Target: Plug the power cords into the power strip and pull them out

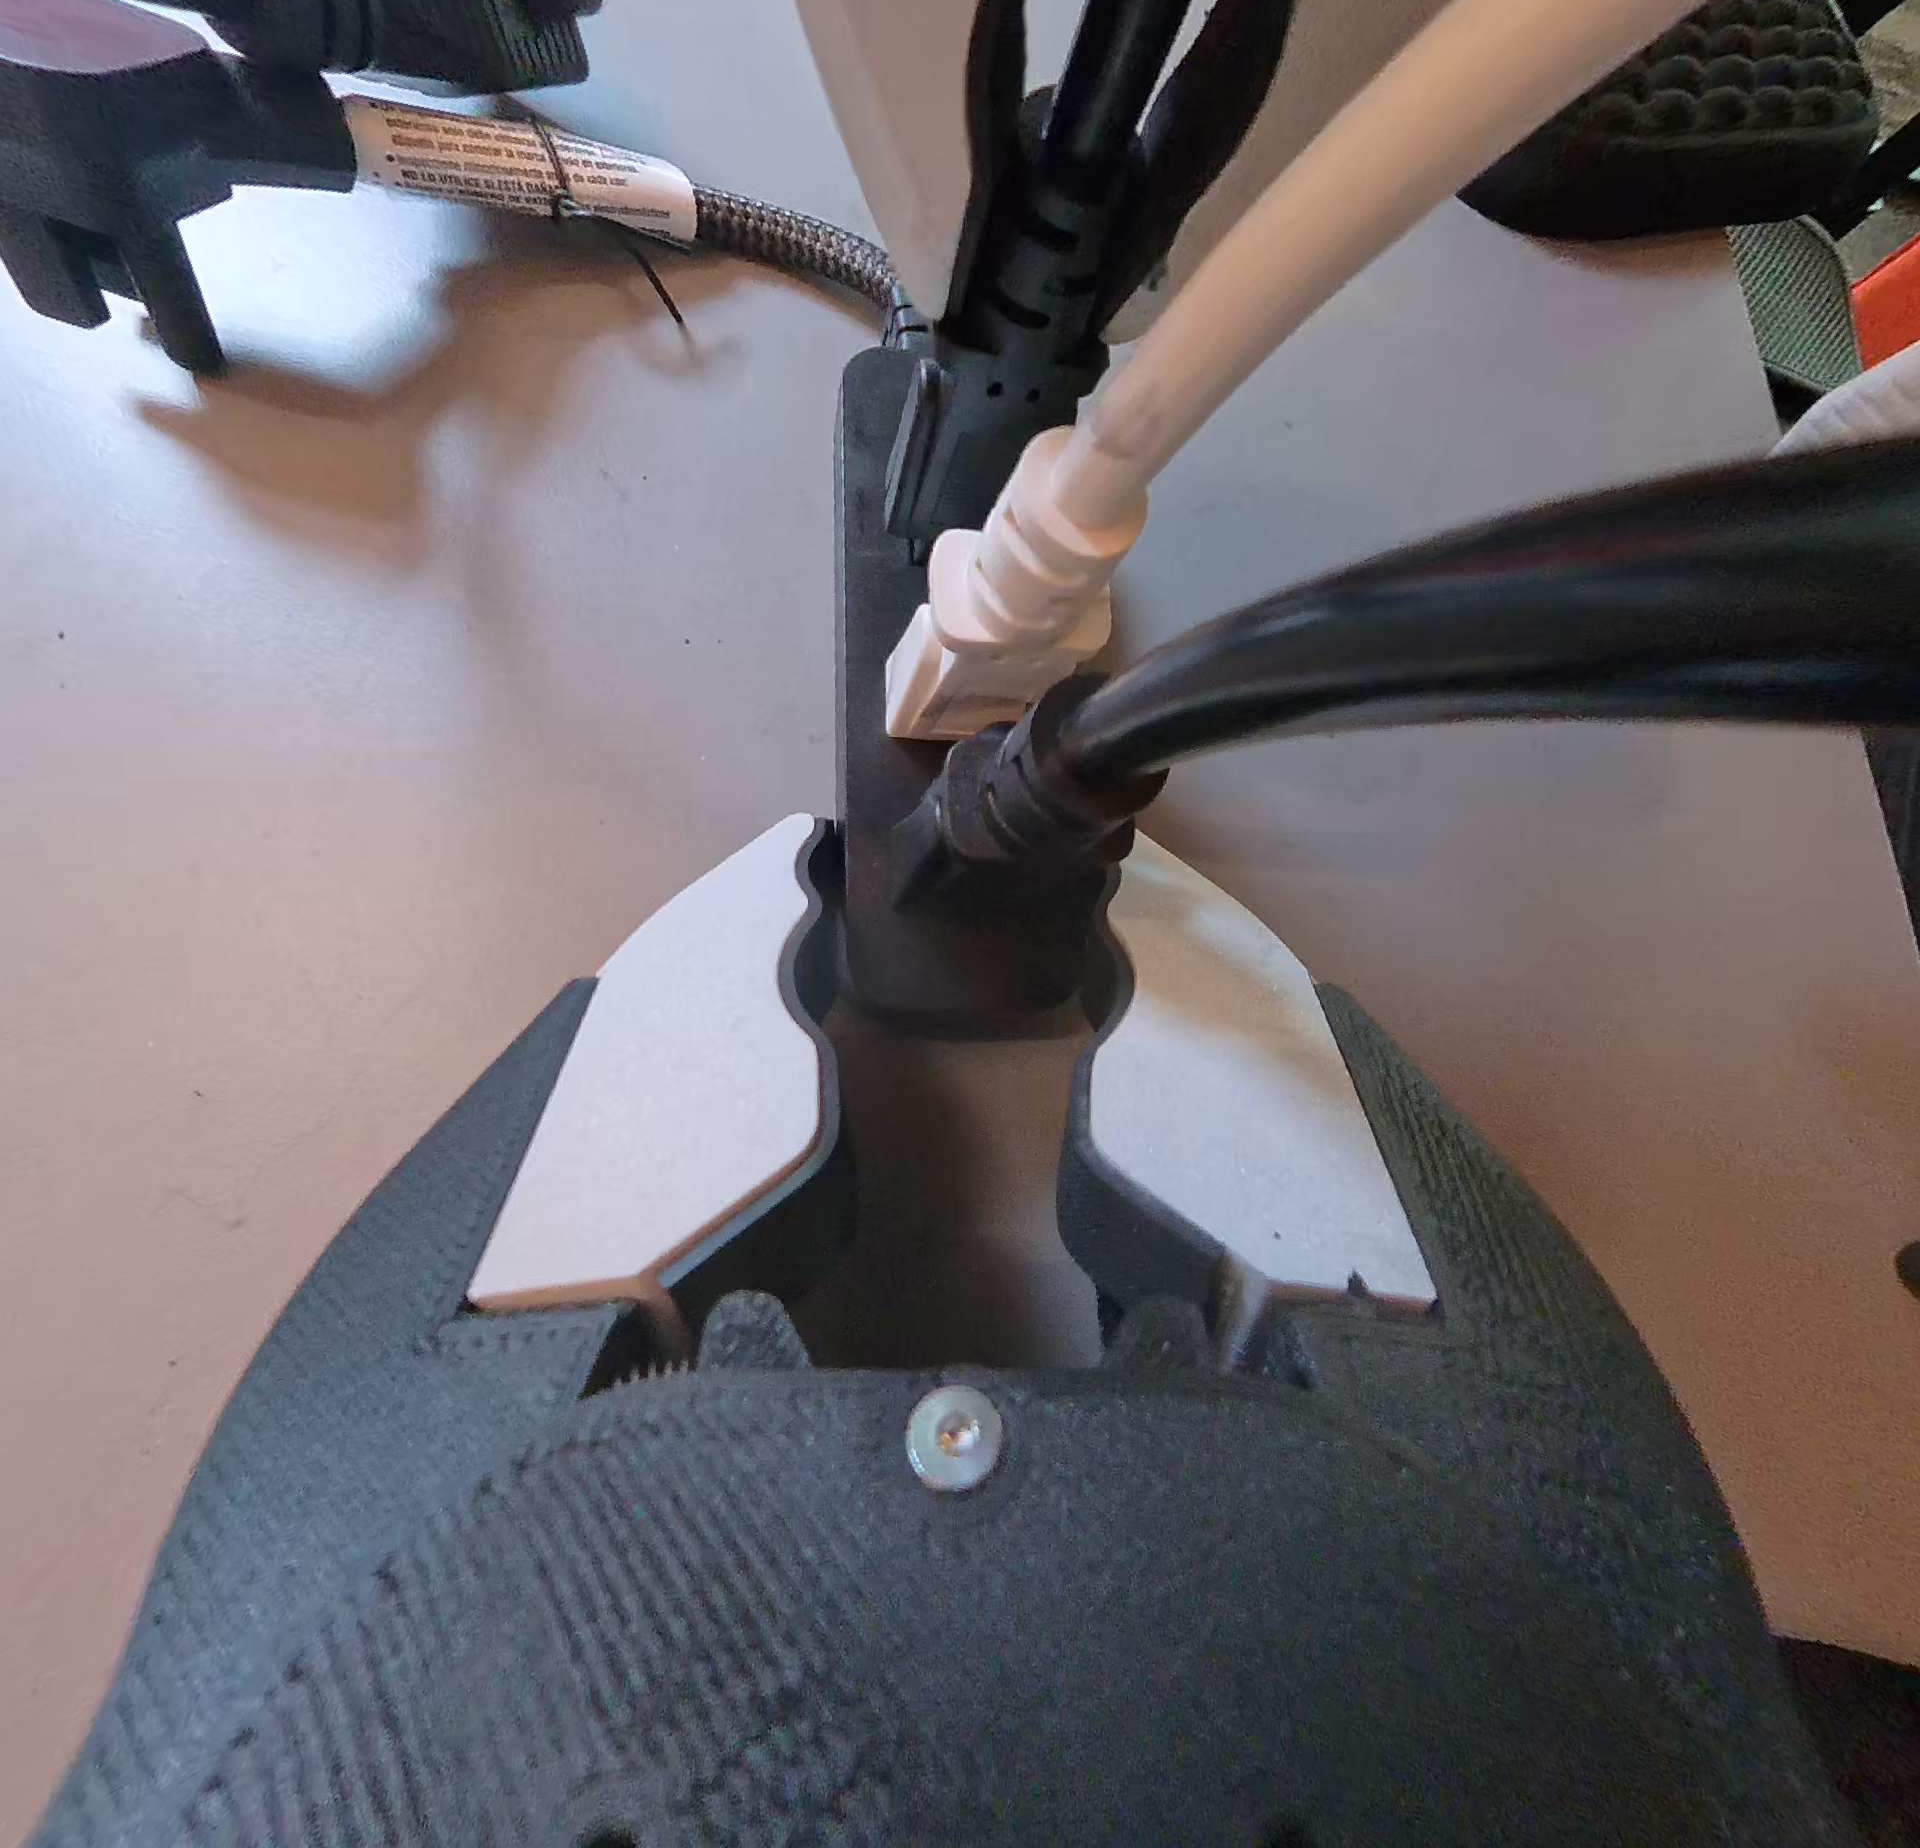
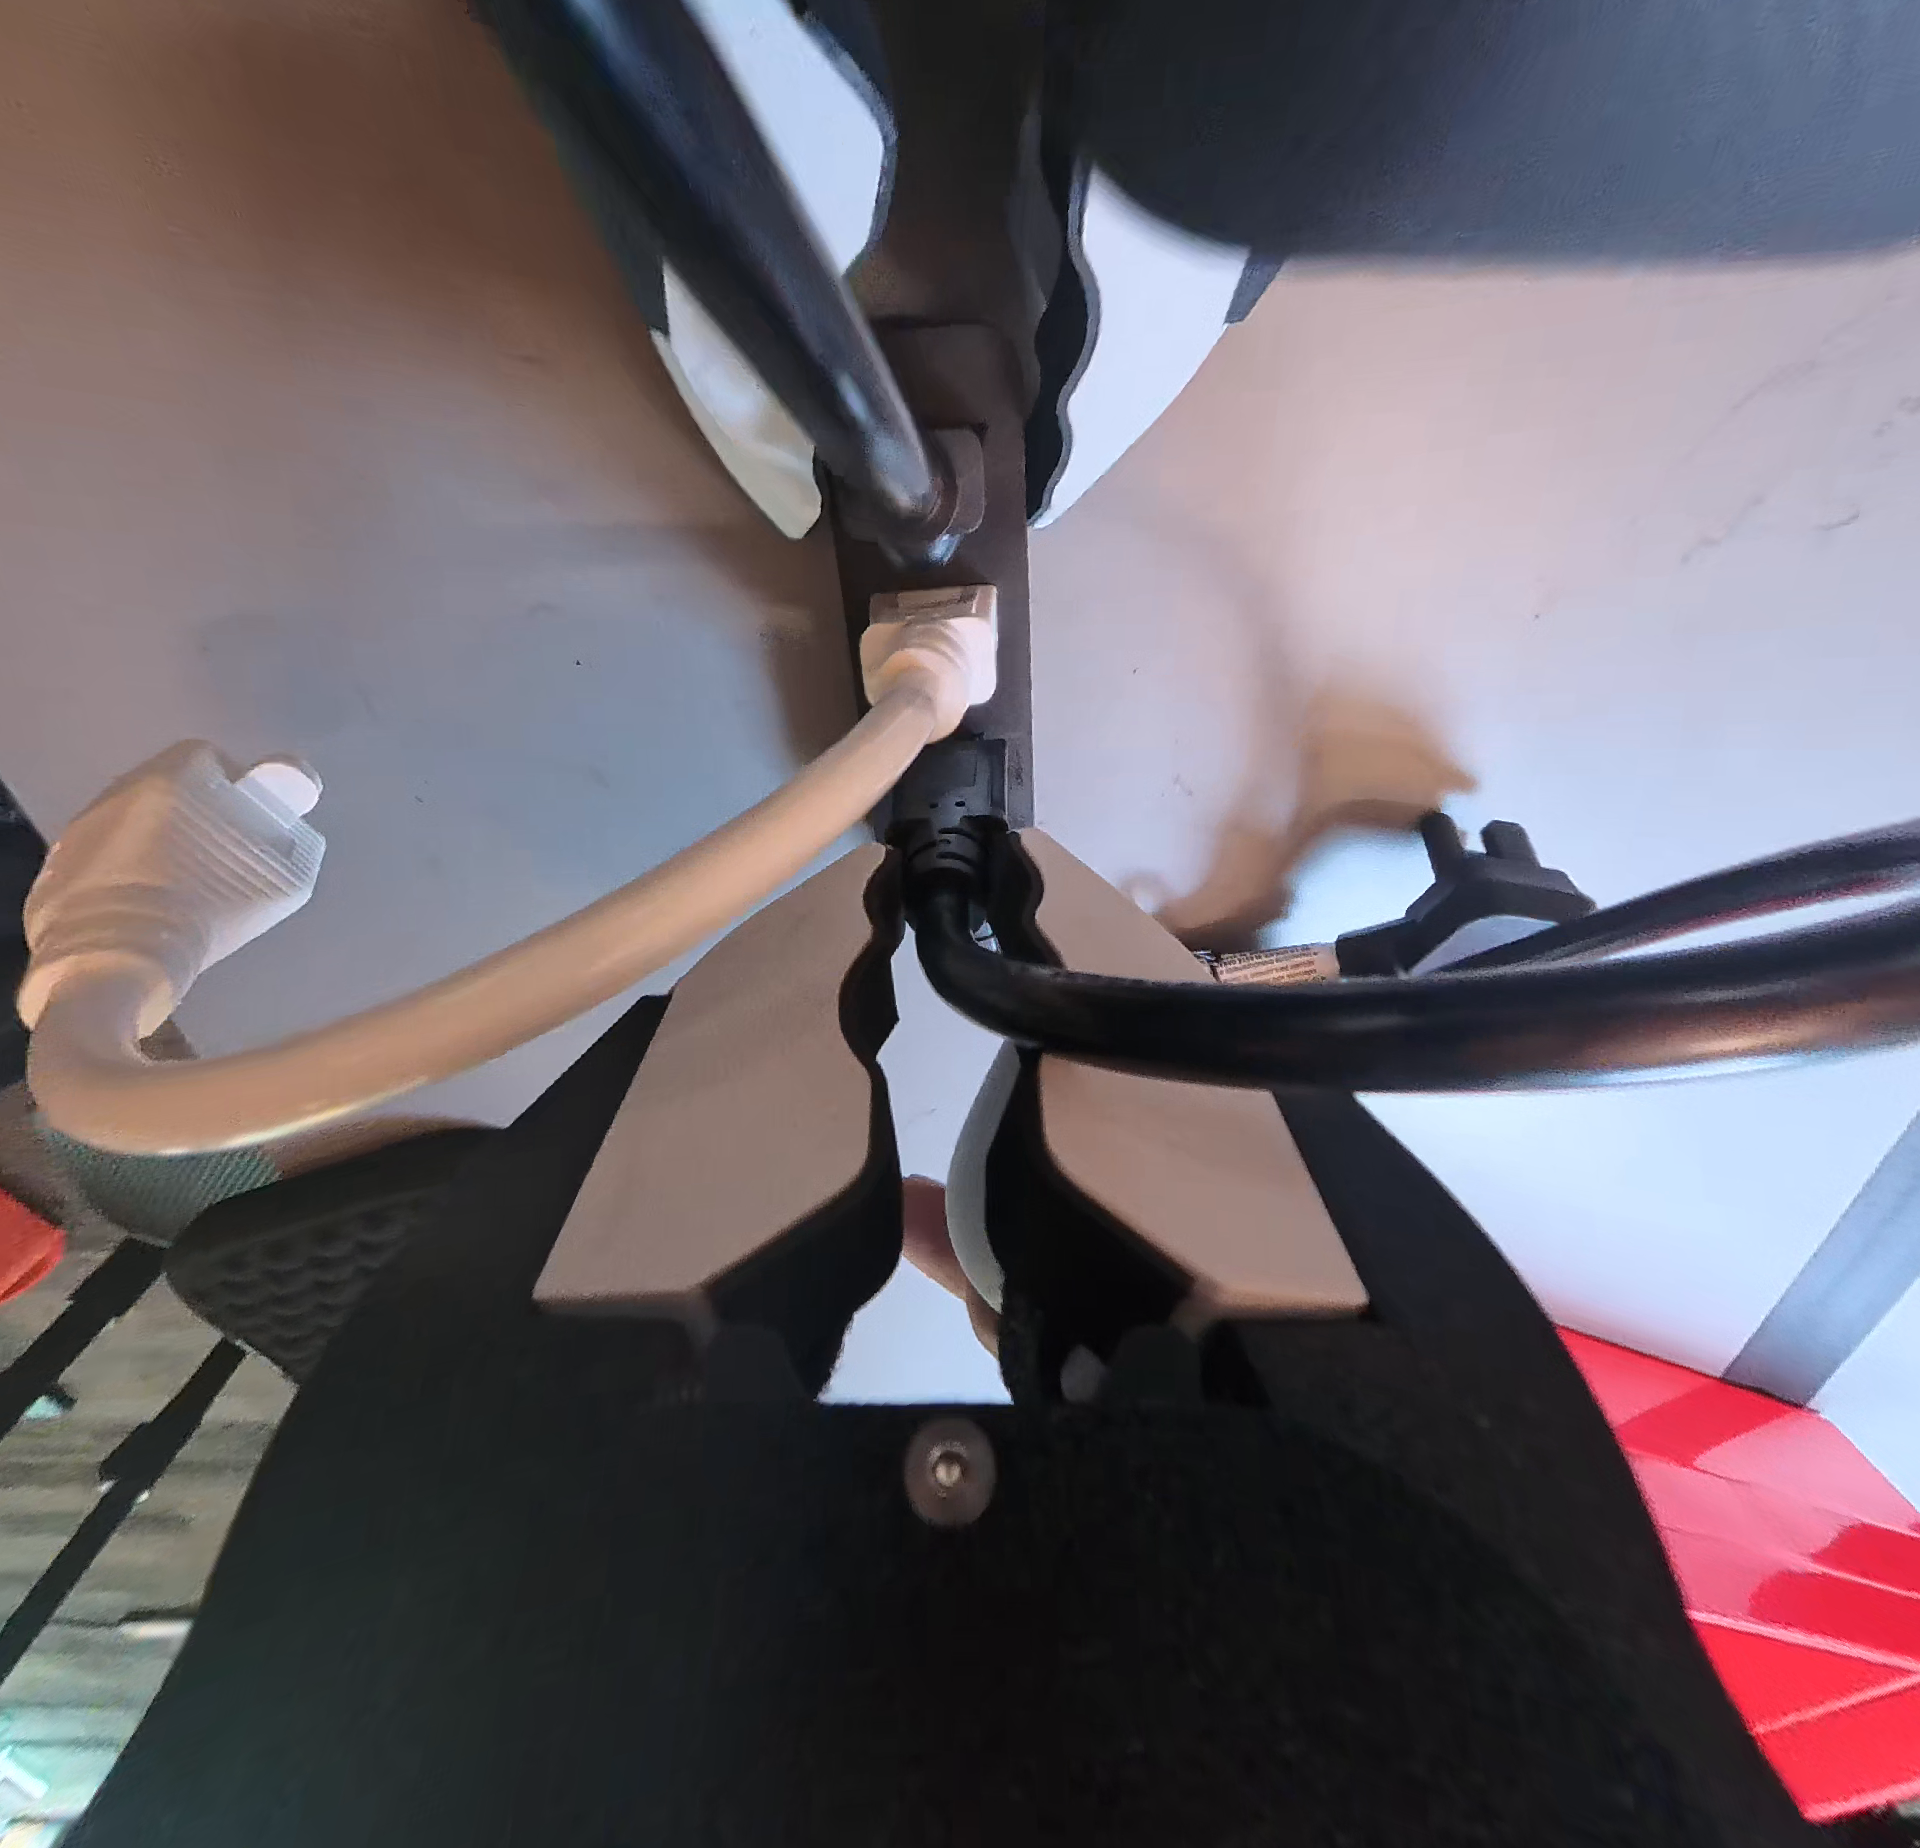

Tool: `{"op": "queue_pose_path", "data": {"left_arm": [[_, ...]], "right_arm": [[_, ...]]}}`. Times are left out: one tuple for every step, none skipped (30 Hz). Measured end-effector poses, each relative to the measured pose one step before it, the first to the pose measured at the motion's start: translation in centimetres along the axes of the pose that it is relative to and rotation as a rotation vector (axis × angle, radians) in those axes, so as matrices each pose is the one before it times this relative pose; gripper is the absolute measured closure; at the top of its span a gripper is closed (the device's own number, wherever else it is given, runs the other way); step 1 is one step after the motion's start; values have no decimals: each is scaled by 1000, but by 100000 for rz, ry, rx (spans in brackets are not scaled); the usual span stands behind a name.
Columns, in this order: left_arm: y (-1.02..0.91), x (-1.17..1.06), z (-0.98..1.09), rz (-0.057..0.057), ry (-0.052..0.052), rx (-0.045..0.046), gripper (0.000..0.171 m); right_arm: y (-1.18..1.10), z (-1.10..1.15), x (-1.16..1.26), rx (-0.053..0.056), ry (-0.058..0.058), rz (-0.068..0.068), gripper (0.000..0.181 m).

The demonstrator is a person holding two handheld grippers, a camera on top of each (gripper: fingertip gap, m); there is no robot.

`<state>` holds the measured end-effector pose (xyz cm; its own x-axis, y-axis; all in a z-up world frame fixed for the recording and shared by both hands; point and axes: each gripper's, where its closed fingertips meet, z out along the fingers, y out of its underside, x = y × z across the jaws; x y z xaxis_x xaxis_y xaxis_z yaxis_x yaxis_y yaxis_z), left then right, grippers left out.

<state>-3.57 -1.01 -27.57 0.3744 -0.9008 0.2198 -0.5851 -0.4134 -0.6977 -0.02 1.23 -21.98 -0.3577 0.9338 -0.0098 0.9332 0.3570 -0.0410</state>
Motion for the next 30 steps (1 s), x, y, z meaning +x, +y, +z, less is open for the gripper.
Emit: {"op": "queue_pose_path", "data": {"left_arm": [[1, 12, 5, 140, -247, -291, 126], [14, 10, 7, 37, -194, -151, 126], [3, 8, 5, -139, 30, 72, 126], [-5, 7, 1, -127, 158, 198, 126], [9, 12, -1, -112, 40, 108, 126], [-4, 12, 5, 8, -143, -95, 126], [-3, 6, 8, 15, -152, -178, 126], [3, -2, 8, 62, -211, -270, 126], [-3, 7, 3, 258, -296, -408, 126], [13, 19, 6, 240, -230, -222, 126], [7, 12, 5, 14, 5, 107, 126], [13, 10, -2, -242, 166, 159, 126], [-1, 3, 5, -315, 107, 14, 126], [-6, -3, 5, -184, -15, -65, 126], [-10, -2, 6, 235, -276, -163, 126], [4, 7, 3, 567, -477, -303, 126], [-2, 17, 7, 294, -336, -179, 126], [-2, 19, 8, -9, -165, 97, 126], [10, 9, -5, -56, 72, 143, 126], [2, 2, 4, -465, 330, 260, 126], [-23, -19, 10, -951, 602, 607, 126], [-25, -16, 6, -300, 338, 377, 126], [-16, 4, 8, 1113, -524, -289, 126], [-28, -37, 21, 1754, -1458, -251, 126], [-61, -152, 27, 900, -2259, 203, 127], [-37, -126, 20, -414, -1367, 122, 126], [9, -14, 4, -862, 169, 376, 126], [-13, -37, 4, -1786, 1174, 1196, 126], [-17, -45, -10, -1378, 1686, 1318, 126], [-11, -1, -3, 819, 286, 98, 126]], "right_arm": [[-113, 29, 20, -1122, -586, -373, 162], [-43, 6, -18, -670, 144, 40, 162], [26, 4, -70, 186, 838, -324, 162], [112, -2, -98, 739, 1054, 39, 162], [152, -6, -65, 908, 944, 102, 162], [-20, -5, -8, 986, 123, 496, 162], [-91, 17, 71, -145, -459, -38, 162], [-213, 32, 95, -472, -692, -212, 162], [-161, 18, 39, -901, -411, -222, 162], [-37, 6, -8, -671, 322, -727, 162], [39, -3, -96, 436, 684, -59, 162], [77, -9, -113, 852, 1108, 445, 162], [50, -6, -99, 70, 1375, -501, 162], [-54, 7, 5, -166, 477, -751, 162], [-98, 28, 144, 149, -1606, 943, 162], [-69, 25, 162, 49, -2334, 1645, 162], [7, -1, 79, -161, -897, -120, 162], [5, -3, -45, -213, 705, -511, 162], [-8, 5, -151, -366, 1392, -155, 162], [-27, -12, -163, -471, 2322, -1290, 162], [5, 2, -66, -188, 739, 412, 162], [-21, 7, 81, 545, -837, 697, 162], [-66, 26, 154, 302, -1714, 1176, 162], [-40, 10, 285, 21, -900, 988, 162], [75, -6, 449, 371, 633, 497, 162], [18, 7, 105, -52, 573, 403, 162], [-23, -5, -157, -1342, 2367, -1753, 162], [13, -1, -204, -931, 1866, -1459, 163], [20, -9, -76, 925, -906, 1572, 162], [-35, 5, 110, 1137, -1602, 823, 163]]}}
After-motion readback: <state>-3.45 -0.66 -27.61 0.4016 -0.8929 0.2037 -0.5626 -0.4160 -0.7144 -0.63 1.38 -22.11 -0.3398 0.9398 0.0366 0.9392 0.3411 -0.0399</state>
